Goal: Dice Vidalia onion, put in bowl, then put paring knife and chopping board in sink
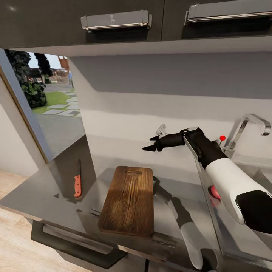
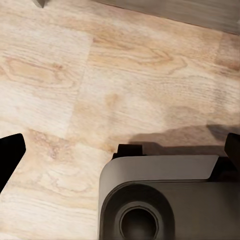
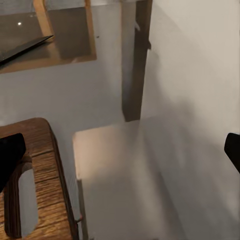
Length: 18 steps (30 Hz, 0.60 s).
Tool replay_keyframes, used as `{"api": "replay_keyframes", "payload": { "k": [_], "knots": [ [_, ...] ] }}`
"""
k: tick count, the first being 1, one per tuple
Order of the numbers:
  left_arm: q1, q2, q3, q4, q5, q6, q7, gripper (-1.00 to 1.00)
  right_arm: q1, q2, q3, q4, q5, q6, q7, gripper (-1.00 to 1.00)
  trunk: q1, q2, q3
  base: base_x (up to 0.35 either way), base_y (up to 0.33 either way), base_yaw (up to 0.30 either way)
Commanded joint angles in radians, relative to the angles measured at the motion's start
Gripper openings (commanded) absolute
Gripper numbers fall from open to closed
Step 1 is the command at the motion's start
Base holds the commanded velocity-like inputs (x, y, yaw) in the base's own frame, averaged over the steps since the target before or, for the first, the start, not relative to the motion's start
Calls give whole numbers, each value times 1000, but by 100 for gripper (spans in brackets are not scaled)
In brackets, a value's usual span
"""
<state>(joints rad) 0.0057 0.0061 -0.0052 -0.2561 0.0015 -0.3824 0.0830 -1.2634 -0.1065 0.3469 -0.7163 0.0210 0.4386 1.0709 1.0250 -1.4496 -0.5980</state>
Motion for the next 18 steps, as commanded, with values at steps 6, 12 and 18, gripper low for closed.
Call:
{"api": "replay_keyframes", "payload": {
  "k": [6, 12, 18],
  "knots": [
    [0, 0, 0, 4, 0, -1, 3, 100, -1, 0, 4, -1, 5, 5, 17, 100, 0, 0, -1, 1, 0, 0],
    [0, 0, 1, 24, -2, -1, 3, 100, -1, -5, 17, 3, 9, 5, 18, 100, 0, 0, -1, 0, 0, 0],
    [0, -1, 1, 26, -3, -1, 3, 100, -1, -6, 31, 10, 11, 5, 18, 100, 0, 0, -1, 0, 0, 0]
  ]
}}
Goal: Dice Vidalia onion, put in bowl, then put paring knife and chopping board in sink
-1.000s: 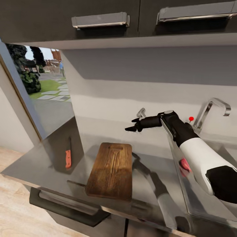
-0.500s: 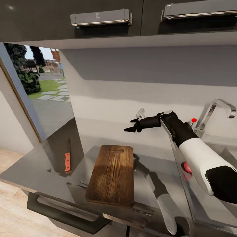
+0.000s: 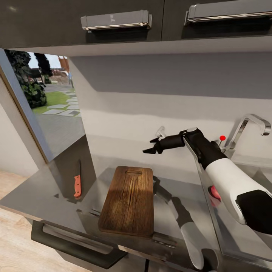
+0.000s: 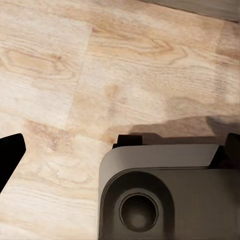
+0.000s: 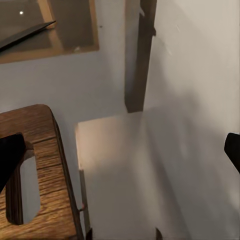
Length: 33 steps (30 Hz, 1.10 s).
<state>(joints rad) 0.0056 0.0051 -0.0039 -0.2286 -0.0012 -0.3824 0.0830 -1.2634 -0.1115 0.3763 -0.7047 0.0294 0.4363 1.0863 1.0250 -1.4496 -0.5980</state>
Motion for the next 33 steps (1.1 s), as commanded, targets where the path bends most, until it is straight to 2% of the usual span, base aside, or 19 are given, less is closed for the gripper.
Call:
{"api": "replay_keyframes", "payload": {
  "k": [1, 10, 33],
  "knots": [
    [0, 0, -1, -2, 0, -1, 3, 100, -1, -1, 4, -1, 3, 7, 3, 100, 0, 0, -1, 0, 0, 0],
    [0, 0, -1, 2, 3, -1, 3, 100, -1, 1, 87, 1, 1, 7, 4, 100, 0, 0, -1, 0, 0, 0],
    [0, 0, 0, 6, 3, -1, 3, 100, -1, 1, 100, 8, 3, 7, 3, 100, 0, 0, -1, 0, 0, 0]
  ]
}}
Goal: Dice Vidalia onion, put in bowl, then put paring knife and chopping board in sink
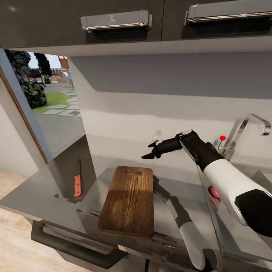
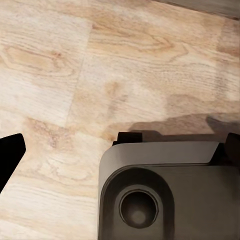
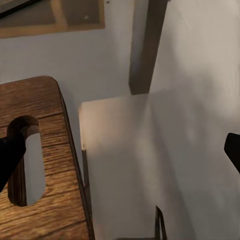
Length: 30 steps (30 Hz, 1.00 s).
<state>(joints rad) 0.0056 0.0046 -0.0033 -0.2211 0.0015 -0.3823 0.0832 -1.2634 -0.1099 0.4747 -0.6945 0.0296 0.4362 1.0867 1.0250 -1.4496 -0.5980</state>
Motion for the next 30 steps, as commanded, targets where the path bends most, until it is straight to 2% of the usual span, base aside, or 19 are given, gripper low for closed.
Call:
{"api": "replay_keyframes", "payload": {
  "k": [1, 9, 25, 30],
  "knots": [
    [0, 0, -1, -2, 0, -1, 3, 100, -1, -1, 6, -1, 2, 7, 3, 100, 0, 0, -1, 0, 0, 0],
    [0, 0, -1, -1, 0, -1, 3, 100, -1, -1, 56, 0, 2, 4, 2, 100, 0, 0, -1, 0, 0, 0],
    [0, 0, 0, -1, 0, -1, 3, 100, -1, 4, 77, 0, 1, 4, 3, 100, 0, 0, -15, 0, 0, 66],
    [0, 0, -1, -1, 0, -1, 3, 100, -1, 4, 94, 0, 1, 4, 3, 100, 0, 0, -20, 0, 0, 88]
  ]
}}
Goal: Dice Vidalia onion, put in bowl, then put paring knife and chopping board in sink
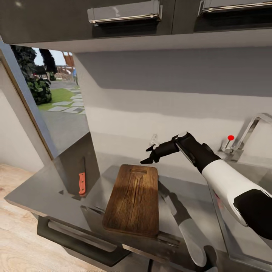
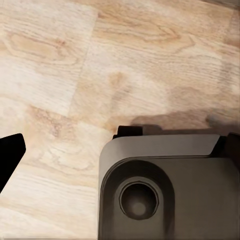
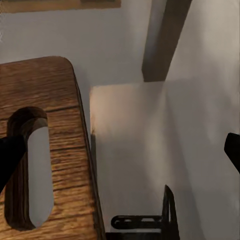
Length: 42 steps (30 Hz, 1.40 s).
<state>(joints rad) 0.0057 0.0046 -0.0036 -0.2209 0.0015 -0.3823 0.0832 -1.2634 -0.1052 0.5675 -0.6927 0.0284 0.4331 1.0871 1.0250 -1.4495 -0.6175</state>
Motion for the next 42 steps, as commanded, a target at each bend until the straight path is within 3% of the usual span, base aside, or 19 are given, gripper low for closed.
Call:
{"api": "replay_keyframes", "payload": {
  "k": [1, 19, 42],
  "knots": [
    [0, 0, -1, -2, 0, -1, 3, 100, -1, -1, 2, -2, 2, 7, 3, 100, 0, 0, -2, 0, 0, 88],
    [0, 0, 0, 10, -2, -1, 3, 100, -1, -1, 5, -2, 2, 7, 2, 100, 0, 0, -20, 0, 0, 75],
    [0, -2, 1, 11, -3, -1, 3, 100, -1, -2, 5, -1, 2, 7, 2, 100, 0, 0, -21, -21, 0, 4]
  ]
}}
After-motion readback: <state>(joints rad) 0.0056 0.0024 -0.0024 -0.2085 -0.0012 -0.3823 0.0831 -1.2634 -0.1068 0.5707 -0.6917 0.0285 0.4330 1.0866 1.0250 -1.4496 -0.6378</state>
